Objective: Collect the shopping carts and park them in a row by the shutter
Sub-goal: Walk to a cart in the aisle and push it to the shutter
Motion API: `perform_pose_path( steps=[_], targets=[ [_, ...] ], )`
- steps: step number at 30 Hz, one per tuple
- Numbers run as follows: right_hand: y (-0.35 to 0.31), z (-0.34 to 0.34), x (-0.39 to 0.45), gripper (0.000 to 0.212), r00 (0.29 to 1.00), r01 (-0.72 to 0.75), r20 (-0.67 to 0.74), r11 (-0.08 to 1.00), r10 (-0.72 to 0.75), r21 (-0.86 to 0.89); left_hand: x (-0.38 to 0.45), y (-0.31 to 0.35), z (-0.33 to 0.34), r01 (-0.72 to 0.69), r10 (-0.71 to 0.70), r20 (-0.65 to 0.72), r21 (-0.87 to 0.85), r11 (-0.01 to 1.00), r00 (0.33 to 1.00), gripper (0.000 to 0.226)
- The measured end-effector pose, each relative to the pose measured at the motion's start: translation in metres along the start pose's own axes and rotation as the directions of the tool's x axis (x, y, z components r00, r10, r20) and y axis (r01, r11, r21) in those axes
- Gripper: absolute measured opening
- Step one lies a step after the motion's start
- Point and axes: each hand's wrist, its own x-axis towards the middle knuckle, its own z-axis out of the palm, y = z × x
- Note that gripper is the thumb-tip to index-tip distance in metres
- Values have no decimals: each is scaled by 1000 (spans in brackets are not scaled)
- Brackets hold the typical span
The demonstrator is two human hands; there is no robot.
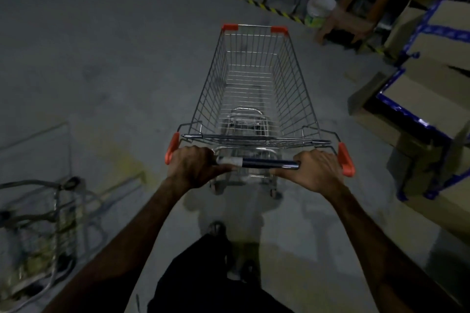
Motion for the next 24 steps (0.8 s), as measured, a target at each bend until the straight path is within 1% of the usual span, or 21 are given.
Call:
perform_pose_path(
  steps=[3,5,7,12,14,17,22,24],
  targets=[
    [1,-2,71,97,1000,9,0,1000,-9,-1,54,-16,-18,10,-8,-33,56,998,999,102],
    [0,-7,120,99,1000,15,3,1000,-15,-2,91,-30,-29,4,0,-52,64,998,999,93],
    [-5,-14,169,100,1000,20,1,1000,-20,-10,130,-48,-41,0,5,-87,58,998,996,90],
    [-20,-33,291,95,1000,19,13,1000,-18,-18,233,-97,-79,5,-6,-41,-10,1000,999,86],
    [-28,-38,337,99,1000,0,11,1000,0,-17,275,-118,-88,21,-21,-49,1,1000,999,87],
    [-40,-47,402,106,1000,-12,16,1000,12,-17,335,-150,-98,42,-42,-24,10,999,999,90],
    [-56,-60,511,99,1000,14,5,999,-13,-41,428,-192,-127,59,-59,-14,-15,998,998,90],
    [-61,-63,558,101,1000,22,-5,999,-22,-43,467,-212,-134,78,-78,-36,-16,997,996,100]
  ],
)
